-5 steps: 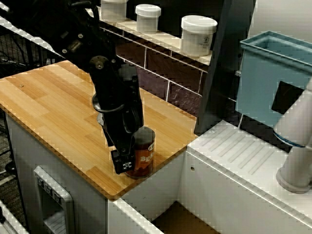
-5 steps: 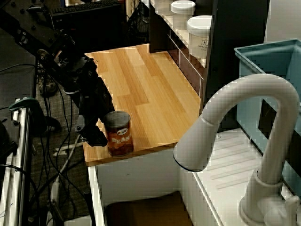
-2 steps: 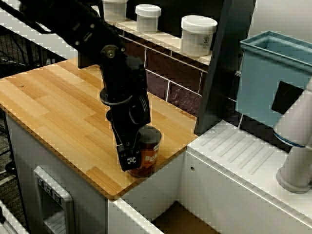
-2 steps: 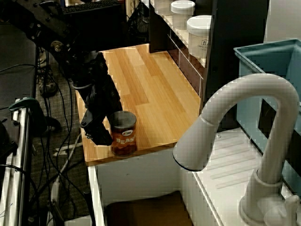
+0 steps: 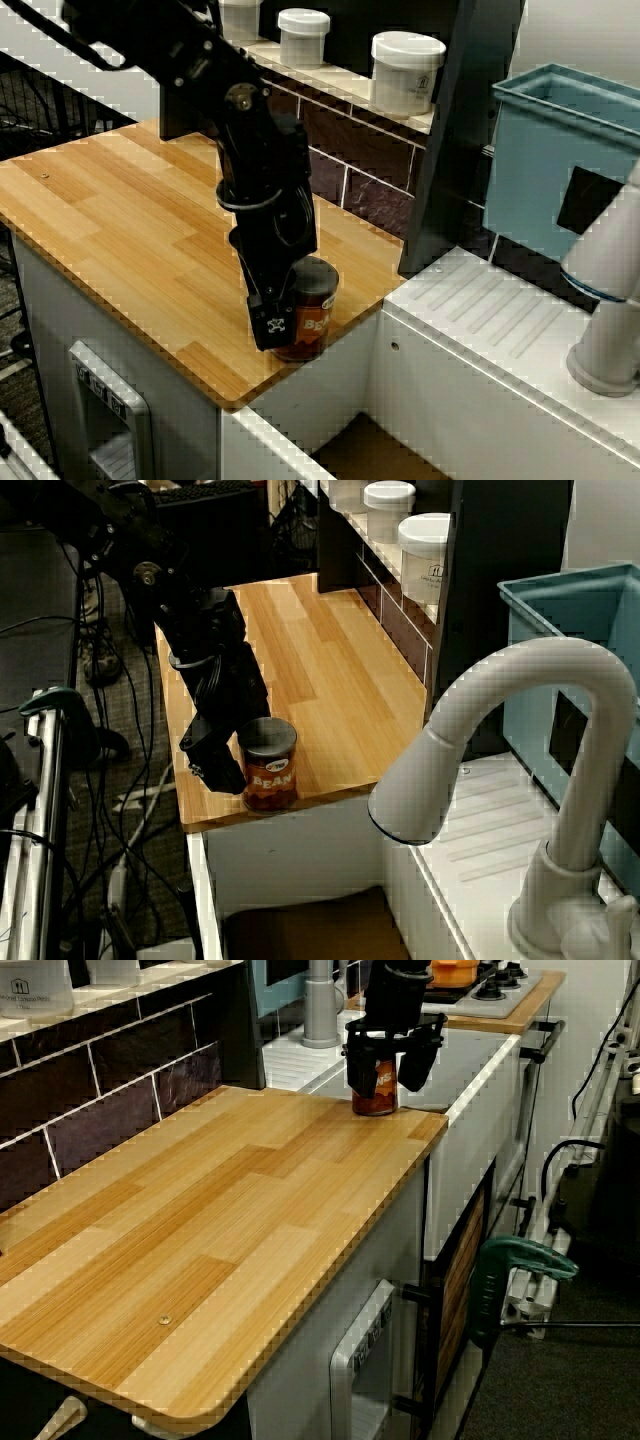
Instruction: Push into sink
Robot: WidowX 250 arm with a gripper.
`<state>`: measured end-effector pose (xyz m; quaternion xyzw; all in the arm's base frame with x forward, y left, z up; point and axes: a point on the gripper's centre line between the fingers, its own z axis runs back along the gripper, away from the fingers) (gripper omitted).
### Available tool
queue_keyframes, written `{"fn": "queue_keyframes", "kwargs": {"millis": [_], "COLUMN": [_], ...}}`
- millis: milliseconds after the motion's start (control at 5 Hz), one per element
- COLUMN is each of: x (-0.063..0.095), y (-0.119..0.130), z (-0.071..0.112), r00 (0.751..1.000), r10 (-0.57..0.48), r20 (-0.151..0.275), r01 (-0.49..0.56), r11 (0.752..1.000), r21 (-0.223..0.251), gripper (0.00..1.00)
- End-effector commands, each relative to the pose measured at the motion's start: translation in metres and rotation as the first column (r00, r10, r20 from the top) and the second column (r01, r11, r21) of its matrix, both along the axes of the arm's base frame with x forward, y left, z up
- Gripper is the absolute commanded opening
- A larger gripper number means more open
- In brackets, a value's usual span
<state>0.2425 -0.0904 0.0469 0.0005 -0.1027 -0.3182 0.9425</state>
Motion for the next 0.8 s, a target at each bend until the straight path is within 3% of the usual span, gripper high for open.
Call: {"fn": "queue_keyframes", "kwargs": {"millis": [0,400,600], "x": [0.009,0.012,0.012], "y": [-0.015,-0.031,-0.04], "z": [0.003,0.006,0.007], "r00": [0.997,0.993,0.994], "r10": [-0.082,-0.114,-0.104], "r20": [0.016,-0.005,0.02], "r01": [0.082,0.114,0.104], "r11": [0.996,0.993,0.995], "r21": [-0.016,-0.023,-0.008], "gripper": [1.0,1.0,1.0]}}
